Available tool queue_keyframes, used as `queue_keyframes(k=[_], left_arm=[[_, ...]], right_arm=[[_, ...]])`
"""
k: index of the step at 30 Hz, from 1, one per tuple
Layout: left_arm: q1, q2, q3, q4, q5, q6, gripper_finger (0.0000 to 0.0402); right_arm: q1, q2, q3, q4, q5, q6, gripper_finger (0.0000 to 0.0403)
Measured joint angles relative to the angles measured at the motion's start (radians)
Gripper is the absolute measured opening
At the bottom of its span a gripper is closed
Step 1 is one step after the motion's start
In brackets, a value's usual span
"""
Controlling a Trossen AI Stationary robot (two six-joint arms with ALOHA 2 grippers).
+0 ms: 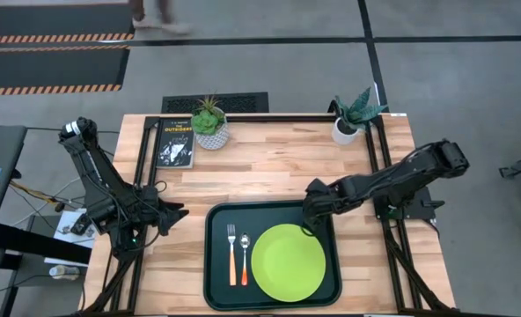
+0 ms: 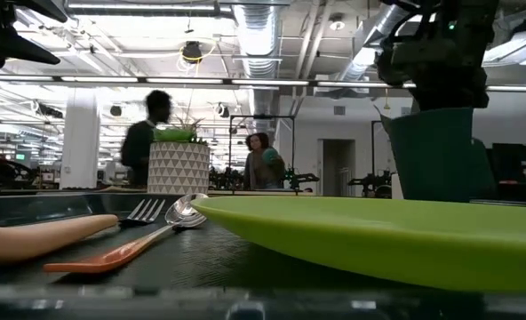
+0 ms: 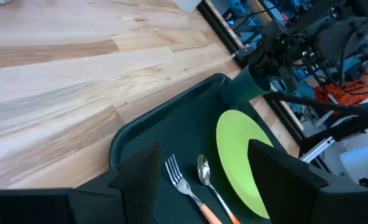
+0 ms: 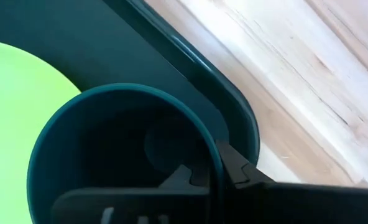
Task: Pick and place plate/cup/fork/spoon on tray
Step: Put the dark green cup to the top right of the green plate on the black serving tray
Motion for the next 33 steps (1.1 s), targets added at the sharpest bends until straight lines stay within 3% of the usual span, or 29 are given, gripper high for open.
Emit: queue_keyframes(k=[18, 27, 33], left_arm=[[0.0, 0.0, 0.0, 0.002, 0.0, 0.0, 0.0229], [0.0, 0.0, 0.0, -0.004, 0.0, 0.0, 0.0229], [0.0, 0.0, 0.0, -0.006, -0.005, 0.009, 0.0229]], right_arm=[[-0.034, 0.001, -0.01, -0.009, 0.0, -0.042, 0.0011], [-0.07, -0.254, -0.104, -0.048, -0.001, -0.021, 0.0011], [-0.067, -0.445, -0.306, 0.104, -0.005, 0.112, 0.001]])
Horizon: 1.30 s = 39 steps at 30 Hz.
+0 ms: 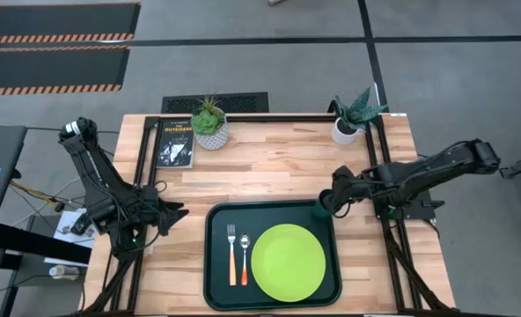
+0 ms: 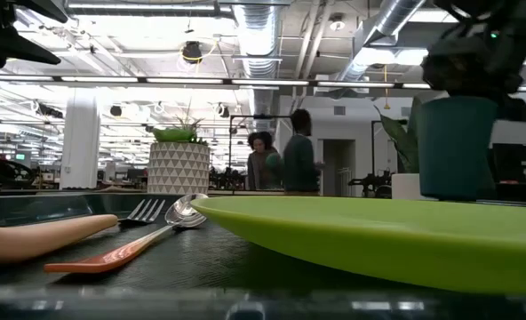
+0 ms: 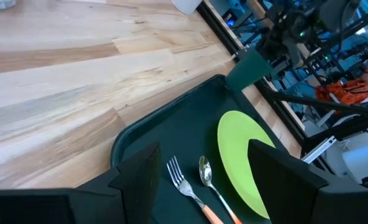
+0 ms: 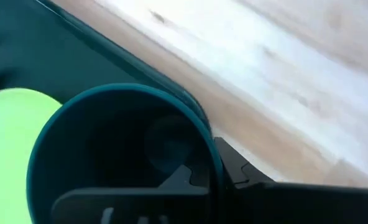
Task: Pick and place plate/cup/fork/spoon on tray
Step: Put the dark green cup to the top right of the green plate on the black serving tray
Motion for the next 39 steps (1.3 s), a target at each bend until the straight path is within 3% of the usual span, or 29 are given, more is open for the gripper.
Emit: queue_keyframes(k=[7, 14, 21, 39], left_arm=[[0.0, 0.0, 0.0, -0.012, -0.023, 0.002, 0.0229], [0.0, 0.0, 0.0, -0.013, -0.074, 0.002, 0.0229], [0.0, 0.0, 0.0, -0.012, -0.07, 0.001, 0.0229], [0.0, 0.0, 0.0, -0.019, -0.069, 0.007, 0.0229]], right_arm=[[0.059, -0.014, 0.055, 0.055, 0.047, 0.04, 0.0004], [0.071, 0.183, 0.17, -0.087, 0.058, -0.023, 0.0003], [0.069, 0.302, 0.171, -0.029, 0.032, -0.054, 0.0005], [0.068, 0.313, 0.171, 0.005, 0.032, -0.062, 0.0034]])
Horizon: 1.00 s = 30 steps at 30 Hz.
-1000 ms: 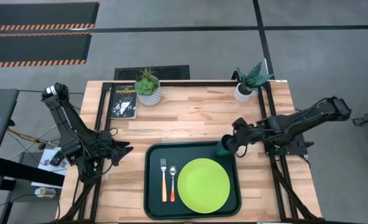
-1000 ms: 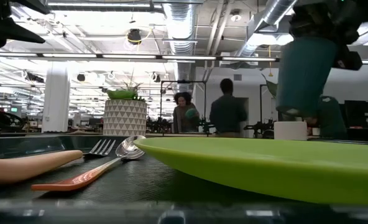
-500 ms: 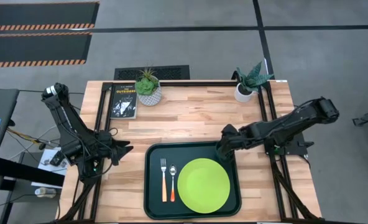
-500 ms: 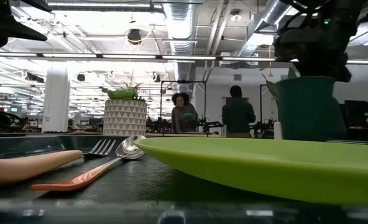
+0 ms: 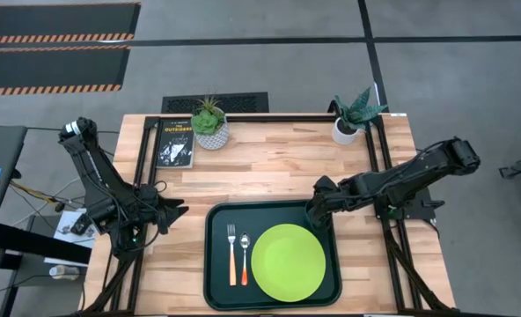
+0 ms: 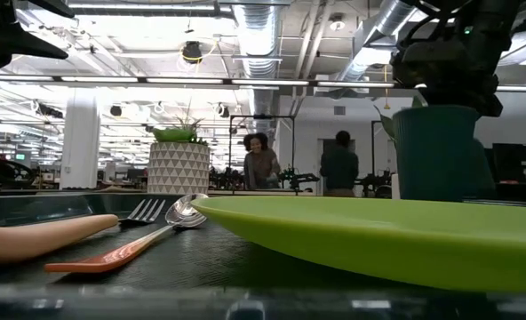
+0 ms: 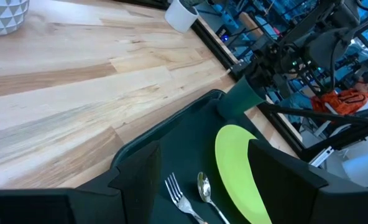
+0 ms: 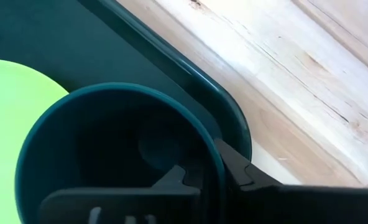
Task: Pick and place plate/cup/fork/spoon on tray
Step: Put the dark green cup to the top right of the green plate on the black serving tray
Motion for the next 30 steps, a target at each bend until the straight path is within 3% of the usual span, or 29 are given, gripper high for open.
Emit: queue_keyframes(k=[21, 30], left_arm=[[0.0, 0.0, 0.0, 0.009, 0.0, -0.006, 0.0229], [0.0, 0.0, 0.0, 0.011, 0.0, -0.009, 0.0229]], right_arm=[[0.0, 0.0, 0.0, -0.012, -0.004, -0.008, 0.0055], [-0.002, -0.003, 0.0, -0.012, -0.018, -0.008, 0.0122]])
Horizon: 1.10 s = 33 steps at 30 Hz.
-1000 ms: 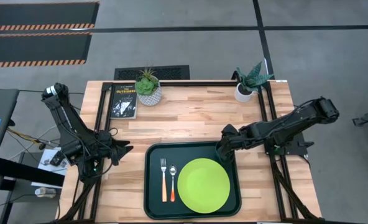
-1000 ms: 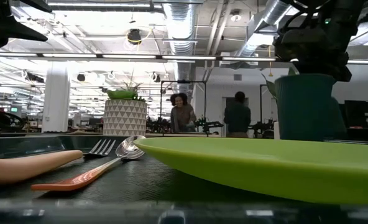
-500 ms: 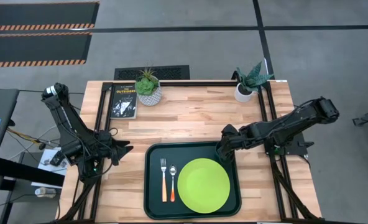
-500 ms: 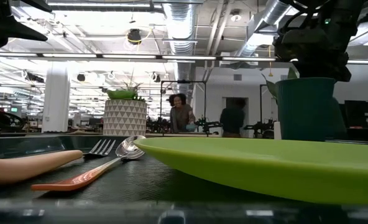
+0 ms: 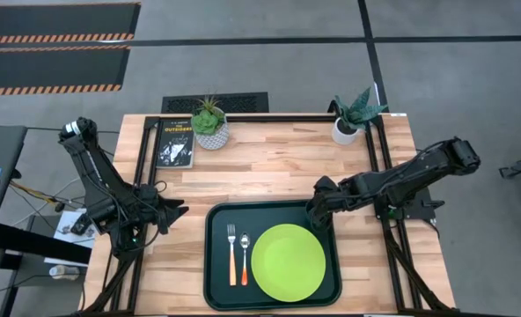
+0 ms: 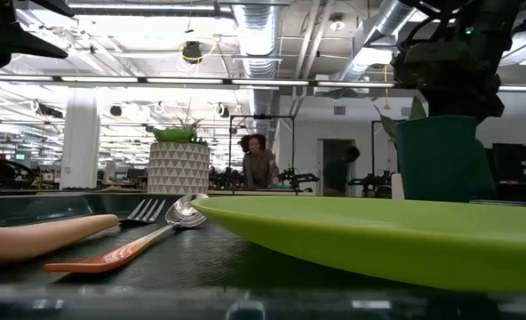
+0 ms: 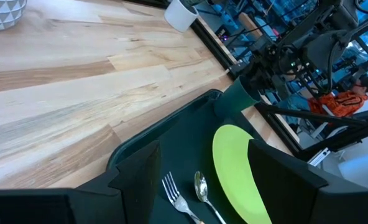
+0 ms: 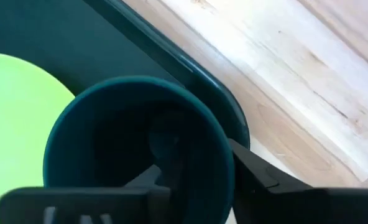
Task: Pick and place plate/cup/fork/spoon on tray
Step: Put the dark green cup to the top right of the green plate on the black serving tray, then return to Home Position
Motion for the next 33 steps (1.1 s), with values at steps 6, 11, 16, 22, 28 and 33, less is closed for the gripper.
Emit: queue_keyframes(k=[6, 11, 16, 22, 28, 33], left_arm=[[0.0, 0.0, 0.0, 0.0, 0.0, 0.0, 0.0229], [0.0, 0.0, 0.0, -0.002, 0.0, 0.005, 0.0229], [0.0, 0.0, 0.0, -0.003, 0.002, 0.004, 0.0229], [0.0, 0.0, 0.0, 0.0, 0.159, 0.028, 0.0229], [0.0, 0.0, 0.0, 0.011, 0.346, -0.003, 0.0229], [0.0, -0.023, 0.001, 0.006, 0.193, 0.083, 0.0229]], right_arm=[[-0.007, 0.0, 0.022, -0.028, -0.015, -0.001, 0.0158], [-0.007, 0.0, 0.1, -0.093, -0.014, -0.04, 0.0178], [-0.007, -0.012, 0.239, -0.233, 0.004, -0.113, 0.019], [-0.007, -0.085, 0.449, -0.37, 0.101, -0.255, 0.019], [0.001, -0.195, 0.616, -0.57, 0.113, -0.283, 0.0183], [0.113, -0.376, 0.568, -0.452, 0.379, -0.307, 0.0183]])
